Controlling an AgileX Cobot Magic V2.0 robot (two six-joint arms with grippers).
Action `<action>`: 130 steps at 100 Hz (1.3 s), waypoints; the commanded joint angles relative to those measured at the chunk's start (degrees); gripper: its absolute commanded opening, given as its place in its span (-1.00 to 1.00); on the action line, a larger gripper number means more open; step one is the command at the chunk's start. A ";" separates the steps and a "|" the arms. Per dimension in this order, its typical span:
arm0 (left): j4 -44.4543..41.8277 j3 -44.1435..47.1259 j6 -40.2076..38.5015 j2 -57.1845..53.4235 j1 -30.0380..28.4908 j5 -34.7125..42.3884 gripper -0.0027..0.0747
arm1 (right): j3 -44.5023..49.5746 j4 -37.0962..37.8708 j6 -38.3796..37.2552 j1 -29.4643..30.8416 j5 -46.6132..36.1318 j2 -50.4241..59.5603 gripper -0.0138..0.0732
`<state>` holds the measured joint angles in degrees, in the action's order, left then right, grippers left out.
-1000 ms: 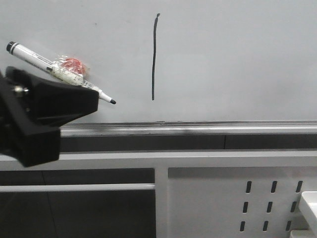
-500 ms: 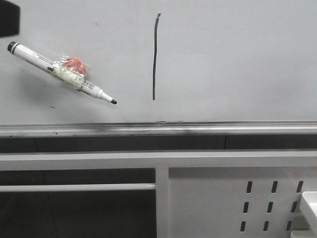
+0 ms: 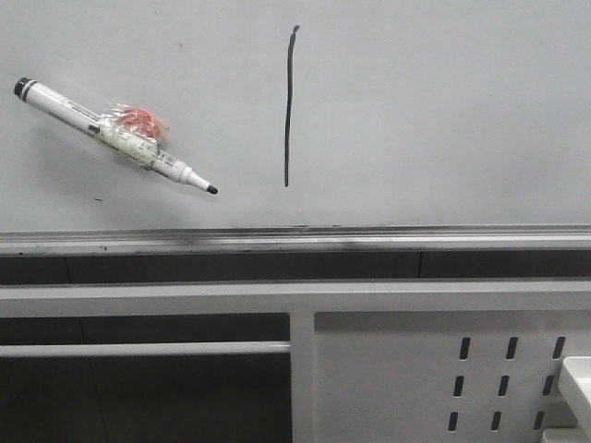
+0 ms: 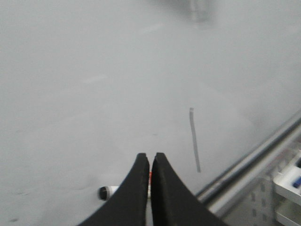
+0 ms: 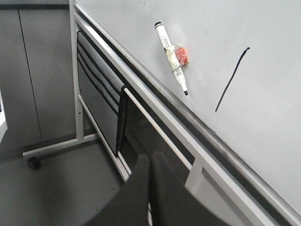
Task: Write number 1 on whiteboard
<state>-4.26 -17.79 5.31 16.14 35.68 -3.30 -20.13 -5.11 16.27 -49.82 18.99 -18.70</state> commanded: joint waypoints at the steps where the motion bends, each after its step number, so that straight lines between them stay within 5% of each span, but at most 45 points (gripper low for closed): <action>1: 1.32 1.20 0.09 -4.63 -6.57 3.30 -0.98 | -1.64 0.32 -0.09 0.32 -4.32 -0.42 -0.84; 25: 12.12 12.57 0.09 -18.07 -20.83 3.30 -0.98 | -1.64 0.32 -0.09 0.32 -4.32 -0.42 -0.84; 41: 16.53 20.30 0.00 -15.77 -25.40 7.92 -0.98 | -1.64 0.32 -0.09 0.32 -4.10 -0.53 -0.84; 47: 15.79 19.68 0.25 -15.79 -26.64 2.00 -0.98 | -1.64 0.32 -0.09 0.32 -4.10 -0.53 -0.84; 102: 7.50 20.00 -4.71 -17.28 -37.11 -0.29 -0.98 | -1.64 0.32 -0.09 0.32 -4.10 -0.53 -0.84; 130: 6.41 20.00 -4.71 -17.75 -38.22 -12.82 -0.98 | -1.64 0.32 -0.09 0.32 -4.10 -0.53 -0.84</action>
<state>2.34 0.21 1.28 -0.33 -2.37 -16.71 -20.13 -5.11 16.27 -49.82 19.34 -18.70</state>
